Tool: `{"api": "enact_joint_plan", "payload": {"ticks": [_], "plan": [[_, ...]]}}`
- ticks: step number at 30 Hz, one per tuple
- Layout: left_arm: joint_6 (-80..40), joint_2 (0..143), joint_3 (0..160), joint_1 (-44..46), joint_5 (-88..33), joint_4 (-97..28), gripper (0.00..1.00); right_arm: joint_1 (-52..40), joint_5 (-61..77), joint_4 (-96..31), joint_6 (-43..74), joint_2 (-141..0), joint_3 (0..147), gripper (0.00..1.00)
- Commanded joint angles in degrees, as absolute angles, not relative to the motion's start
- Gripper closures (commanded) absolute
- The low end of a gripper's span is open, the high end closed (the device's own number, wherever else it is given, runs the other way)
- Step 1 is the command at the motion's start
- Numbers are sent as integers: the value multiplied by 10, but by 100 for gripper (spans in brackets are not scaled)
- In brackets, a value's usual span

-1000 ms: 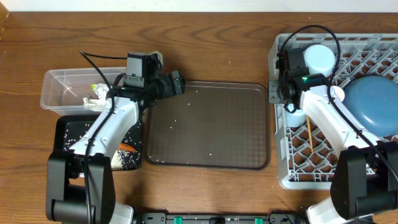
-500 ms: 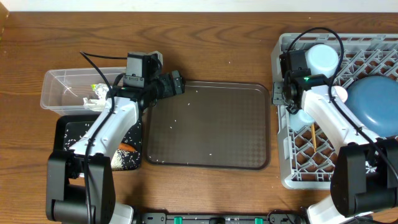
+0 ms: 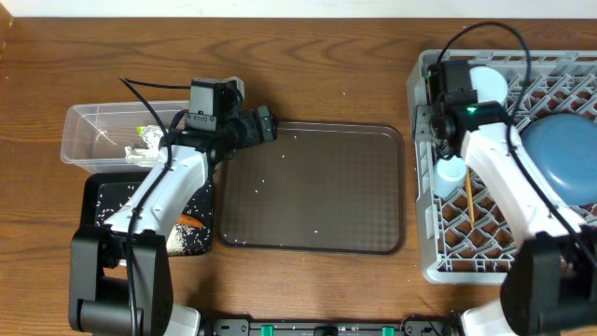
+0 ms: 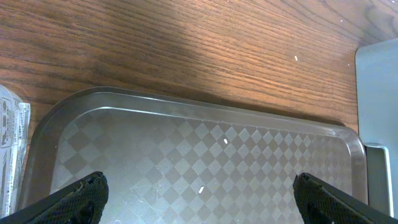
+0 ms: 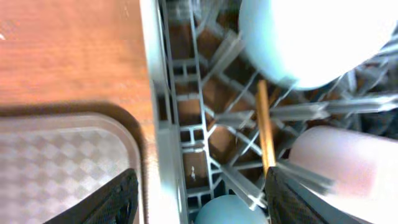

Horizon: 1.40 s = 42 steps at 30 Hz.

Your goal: Sort waste into correct bins and load items into the dishwasher rack

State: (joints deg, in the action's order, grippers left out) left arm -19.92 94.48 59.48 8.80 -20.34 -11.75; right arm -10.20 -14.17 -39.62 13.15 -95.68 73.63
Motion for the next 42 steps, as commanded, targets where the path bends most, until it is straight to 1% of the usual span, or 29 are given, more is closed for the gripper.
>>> {"api": "enact_joint_plan", "payload": {"ticks": [1,2,8,42], "plan": [[-201,943,592,89,-196,-117,2,-94,-152,-399,126,-903,766,22],[-200,943,592,89,-196,-117,2,-94,-152,-399,126,-891,766,1],[-200,943,592,89,-196,-118,2,-94,-151,-399,126,-848,766,1],[-200,943,592,89,-196,-118,2,-94,-150,-399,126,-848,766,1]]}}
